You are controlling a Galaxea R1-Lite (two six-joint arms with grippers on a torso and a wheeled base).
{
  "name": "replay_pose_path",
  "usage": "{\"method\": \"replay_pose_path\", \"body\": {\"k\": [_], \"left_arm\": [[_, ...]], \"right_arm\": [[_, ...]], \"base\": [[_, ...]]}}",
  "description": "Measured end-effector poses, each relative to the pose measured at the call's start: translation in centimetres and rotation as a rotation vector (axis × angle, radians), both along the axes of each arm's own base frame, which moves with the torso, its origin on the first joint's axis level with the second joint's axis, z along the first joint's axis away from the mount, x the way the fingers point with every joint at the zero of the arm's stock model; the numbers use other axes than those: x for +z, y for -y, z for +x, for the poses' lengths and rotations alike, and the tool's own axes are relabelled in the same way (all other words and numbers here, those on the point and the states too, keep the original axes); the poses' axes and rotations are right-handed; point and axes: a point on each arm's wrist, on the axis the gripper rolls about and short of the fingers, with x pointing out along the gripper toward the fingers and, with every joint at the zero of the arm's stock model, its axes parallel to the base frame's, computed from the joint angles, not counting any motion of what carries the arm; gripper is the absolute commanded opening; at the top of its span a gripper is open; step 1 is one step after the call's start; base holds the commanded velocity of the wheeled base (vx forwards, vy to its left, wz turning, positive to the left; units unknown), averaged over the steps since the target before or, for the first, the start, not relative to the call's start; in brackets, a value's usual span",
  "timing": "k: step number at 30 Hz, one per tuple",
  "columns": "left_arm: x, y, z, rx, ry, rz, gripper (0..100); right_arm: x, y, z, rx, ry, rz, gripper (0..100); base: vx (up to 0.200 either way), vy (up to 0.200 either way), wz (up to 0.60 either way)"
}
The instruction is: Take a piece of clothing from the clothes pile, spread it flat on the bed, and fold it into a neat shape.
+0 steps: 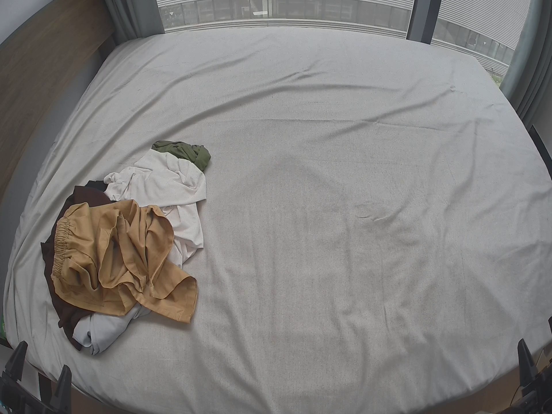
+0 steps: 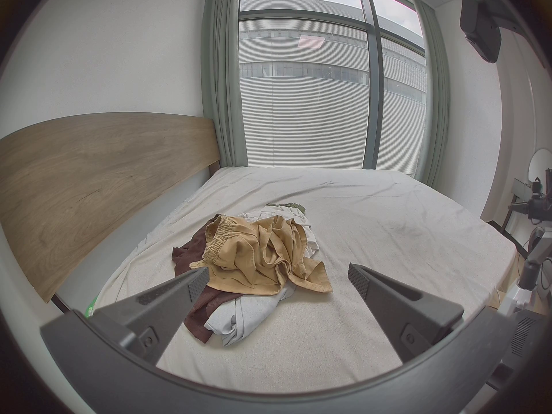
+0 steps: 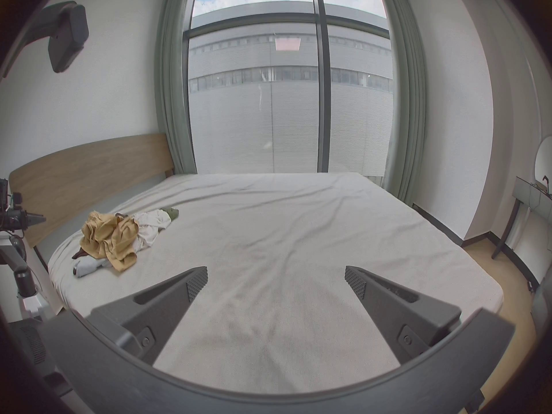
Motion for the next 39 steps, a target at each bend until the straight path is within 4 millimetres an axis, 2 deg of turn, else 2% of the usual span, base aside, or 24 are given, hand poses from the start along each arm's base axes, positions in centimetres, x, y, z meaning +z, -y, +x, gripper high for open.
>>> {"method": "replay_pose_path", "body": {"k": [1, 6, 12, 20, 26, 31, 39], "left_arm": [[0.0, 0.0, 0.0, 0.0, 0.0, 0.0, 100], [0.0, 0.0, 0.0, 0.0, 0.0, 0.0, 100], [0.0, 0.0, 0.0, 0.0, 0.0, 0.0, 100], [0.0, 0.0, 0.0, 0.0, 0.0, 0.0, 100], [0.0, 0.0, 0.0, 0.0, 0.0, 0.001, 100], [0.0, 0.0, 0.0, 0.0, 0.0, 0.0, 100], [0.0, 0.0, 0.0, -0.001, 0.0, -0.003, 100]], "right_arm": [[1.2, 0.0, -0.2, 0.006, 0.05, 0.004, 100], [3.8, -0.1, 0.1, 0.027, 0.088, 0.009, 100], [6.4, -0.1, 2.3, 0.088, 0.03, 0.036, 100], [10.5, -0.6, 6.9, 0.191, -0.035, 0.078, 100], [12.8, -2.1, 11.0, 0.322, -0.119, 0.16, 100], [13.9, -4.4, 14.0, 0.451, -0.169, 0.229, 100], [13.6, -8.2, 18.9, 0.586, -0.215, 0.253, 100]], "base": [[0.0, 0.0, 0.0], [0.0, 0.0, 0.0], [0.0, 0.0, 0.0], [0.0, 0.0, 0.0], [0.0, 0.0, 0.0], [0.0, 0.0, 0.0], [0.0, 0.0, 0.0]]}}
